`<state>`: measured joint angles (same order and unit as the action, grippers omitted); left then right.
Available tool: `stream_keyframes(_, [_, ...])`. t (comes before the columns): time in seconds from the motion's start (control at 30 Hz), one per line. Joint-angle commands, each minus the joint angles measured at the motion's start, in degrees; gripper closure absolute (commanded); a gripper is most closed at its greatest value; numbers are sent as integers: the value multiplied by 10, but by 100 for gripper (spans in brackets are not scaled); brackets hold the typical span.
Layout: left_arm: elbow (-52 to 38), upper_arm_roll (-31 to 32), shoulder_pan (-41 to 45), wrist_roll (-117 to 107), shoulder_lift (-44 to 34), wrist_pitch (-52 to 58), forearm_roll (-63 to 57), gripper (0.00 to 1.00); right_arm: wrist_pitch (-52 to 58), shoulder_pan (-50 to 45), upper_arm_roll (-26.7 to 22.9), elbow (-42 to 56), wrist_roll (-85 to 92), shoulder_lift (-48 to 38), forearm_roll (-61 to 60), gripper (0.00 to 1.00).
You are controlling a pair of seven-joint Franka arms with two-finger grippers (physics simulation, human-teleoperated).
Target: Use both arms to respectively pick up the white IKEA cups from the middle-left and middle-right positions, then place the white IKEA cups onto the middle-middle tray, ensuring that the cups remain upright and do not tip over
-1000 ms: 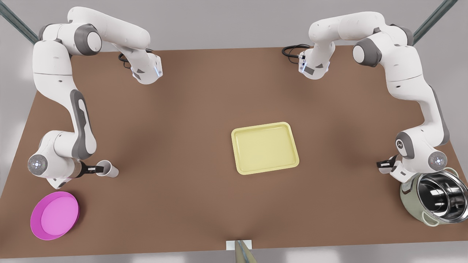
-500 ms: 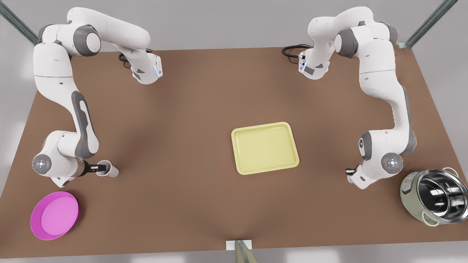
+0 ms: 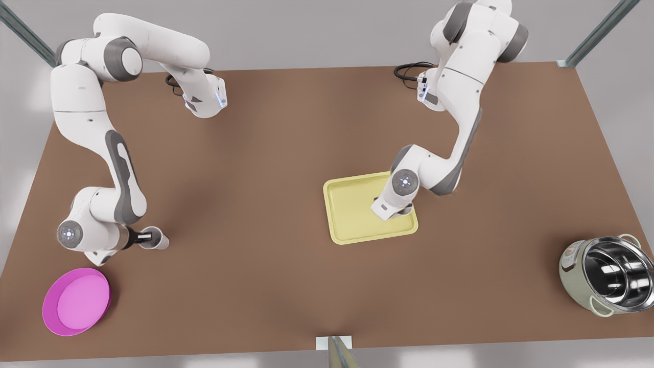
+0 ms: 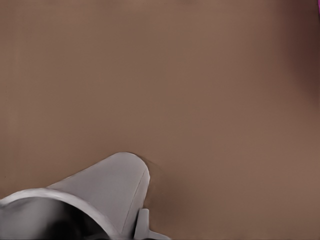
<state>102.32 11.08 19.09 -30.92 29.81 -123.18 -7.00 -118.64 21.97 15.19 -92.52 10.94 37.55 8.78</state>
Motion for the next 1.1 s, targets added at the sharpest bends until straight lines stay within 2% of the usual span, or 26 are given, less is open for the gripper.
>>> stream_keyframes(0.0, [10, 1, 3, -343, -5, -46, -1, 79, 20, -1, 40, 16, -1, -1, 5, 79])
stream_keyframes(0.13, [20, 1, 1, -351, 1, -44, -10, 79, 20, -8, 169, 37, -25, -2, 4, 79])
stream_keyframes(0.17, [20, 1, -1, -351, 4, -44, -18, 73, 18, -27, 183, 37, -79, 1, 4, 79])
stream_keyframes(0.2, [20, 1, -4, -351, 4, -44, -25, 35, 15, -54, 189, 48, -136, 3, -8, 79])
stream_keyframes(0.27, [19, 1, -3, -351, 10, -44, -35, 16, 14, -112, 189, 80, -213, 14, -24, 79])
stream_keyframes(0.33, [19, 1, -4, -351, 9, -44, -38, 0, 3, -153, 189, 88, -255, 29, -37, 79])
stream_keyframes(0.5, [17, 1, -5, -367, -1, -40, -35, 0, -22, -257, 184, 118, -257, 70, -54, 79])
stream_keyframes(0.6, [16, 3, -5, -373, -28, -8, -28, 0, -30, -338, 163, 197, -336, 128, -47, 79])
stream_keyframes(0.67, [-7, 3, -5, -373, -68, 75, -17, 0, -48, -378, 145, 227, -361, 155, -47, 79])
stream_keyframes(0.7, [-90, 3, -7, -363, -74, 178, -17, 0, -65, -385, 145, 227, -362, 164, -52, 79])
stream_keyframes(0.77, [-279, 1, -80, -131, -74, 426, 18, 0, -75, -412, 143, 230, -374, 173, -51, 79])
stream_keyframes(0.8, [-353, -1, -128, 89, -72, 509, 14, 0, -78, -425, 142, 241, -382, 183, -50, 79])
stream_keyframes(0.83, [-381, 1, -188, 215, -74, 537, 14, 0, -78, -435, 137, 243, -382, 183, -50, 79])
stream_keyframes(0.87, [-373, 0, -228, 342, -78, 534, -13, 0, -79, -439, 137, 245, -382, 185, -51, 79])
stream_keyframes(0.9, [-226, -8, -222, 370, -170, 437, -25, 0, -84, -440, 138, 248, -383, 191, -51, 79])
stream_keyframes(0.93, [-187, -14, -208, 350, -182, 399, -16, 0, -89, -445, 138, 248, -382, 197, -52, 79])
stream_keyframes(1.07, [-201, -10, -208, 285, -149, 410, 10, 0, -90, -446, 134, 246, -382, 206, -47, 79])
